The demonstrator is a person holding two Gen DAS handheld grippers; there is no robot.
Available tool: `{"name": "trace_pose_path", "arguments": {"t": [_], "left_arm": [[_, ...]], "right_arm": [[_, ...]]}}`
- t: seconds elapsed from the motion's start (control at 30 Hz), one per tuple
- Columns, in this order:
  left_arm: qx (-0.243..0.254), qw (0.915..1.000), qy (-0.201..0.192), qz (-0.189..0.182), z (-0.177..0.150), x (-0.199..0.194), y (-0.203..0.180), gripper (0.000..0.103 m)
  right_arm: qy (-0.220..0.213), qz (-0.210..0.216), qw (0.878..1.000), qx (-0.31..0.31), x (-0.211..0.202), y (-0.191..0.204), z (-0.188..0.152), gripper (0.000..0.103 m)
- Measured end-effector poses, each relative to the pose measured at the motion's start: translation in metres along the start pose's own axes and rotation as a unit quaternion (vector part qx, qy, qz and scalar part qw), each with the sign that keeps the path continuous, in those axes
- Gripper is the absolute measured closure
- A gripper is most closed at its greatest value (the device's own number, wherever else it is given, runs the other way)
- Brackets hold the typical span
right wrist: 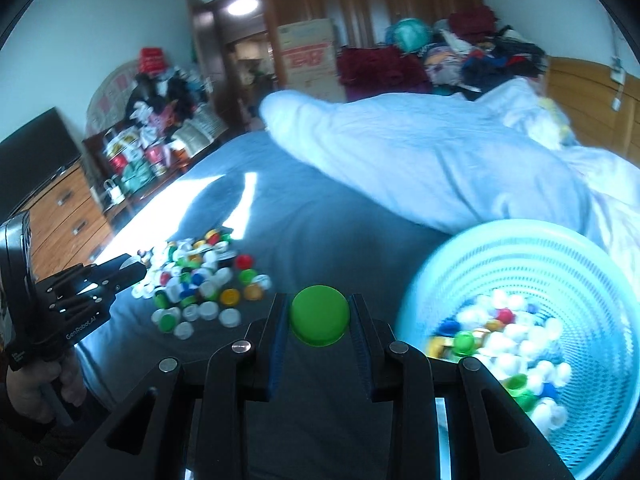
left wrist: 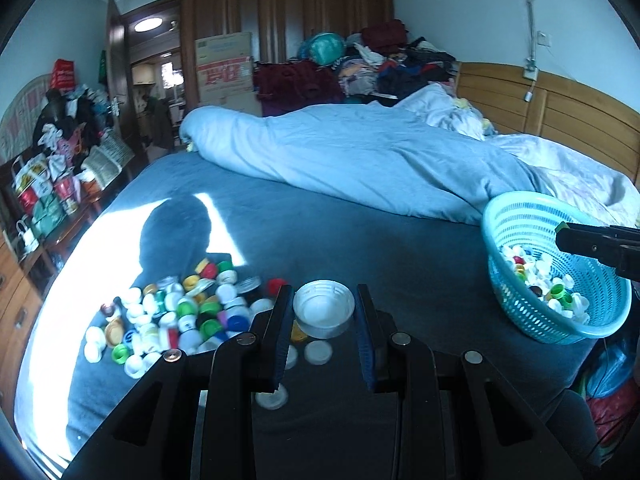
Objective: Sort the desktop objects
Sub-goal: 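Carry both held caps toward the blue basket, then lower both held caps into the blue basket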
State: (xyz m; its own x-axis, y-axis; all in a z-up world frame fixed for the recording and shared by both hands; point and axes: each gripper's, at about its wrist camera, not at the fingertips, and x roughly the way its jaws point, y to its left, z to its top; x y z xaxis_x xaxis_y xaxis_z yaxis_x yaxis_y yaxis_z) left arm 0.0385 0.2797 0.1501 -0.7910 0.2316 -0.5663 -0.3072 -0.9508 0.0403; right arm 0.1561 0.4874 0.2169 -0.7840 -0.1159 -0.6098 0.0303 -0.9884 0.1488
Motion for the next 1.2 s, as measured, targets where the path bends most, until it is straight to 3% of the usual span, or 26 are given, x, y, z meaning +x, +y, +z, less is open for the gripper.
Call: {"name": "trace_pose_path", "arguments": {"t": [0.43, 0.7, 1.2], "left_arm": [[0.069, 0.9948, -0.005, -0.075, 0.039, 0.010, -0.110, 0.078], [0.078, 0.9914, 0.014, -0.104, 0.062, 0.024, -0.157, 0.078], [0.117, 0.9771, 0.057, -0.169, 0.081, 0.053, -0.249, 0.078]], "right_arm": [[-0.017, -0.065, 0.997, 0.043, -0.036, -0.077, -0.010, 0.071], [-0.014, -0.095, 0.994, 0.059, -0.047, -0.109, -0.012, 0.070], [-0.004, -0.110, 0.990, 0.093, -0.044, -0.156, -0.018, 0.070]]}}
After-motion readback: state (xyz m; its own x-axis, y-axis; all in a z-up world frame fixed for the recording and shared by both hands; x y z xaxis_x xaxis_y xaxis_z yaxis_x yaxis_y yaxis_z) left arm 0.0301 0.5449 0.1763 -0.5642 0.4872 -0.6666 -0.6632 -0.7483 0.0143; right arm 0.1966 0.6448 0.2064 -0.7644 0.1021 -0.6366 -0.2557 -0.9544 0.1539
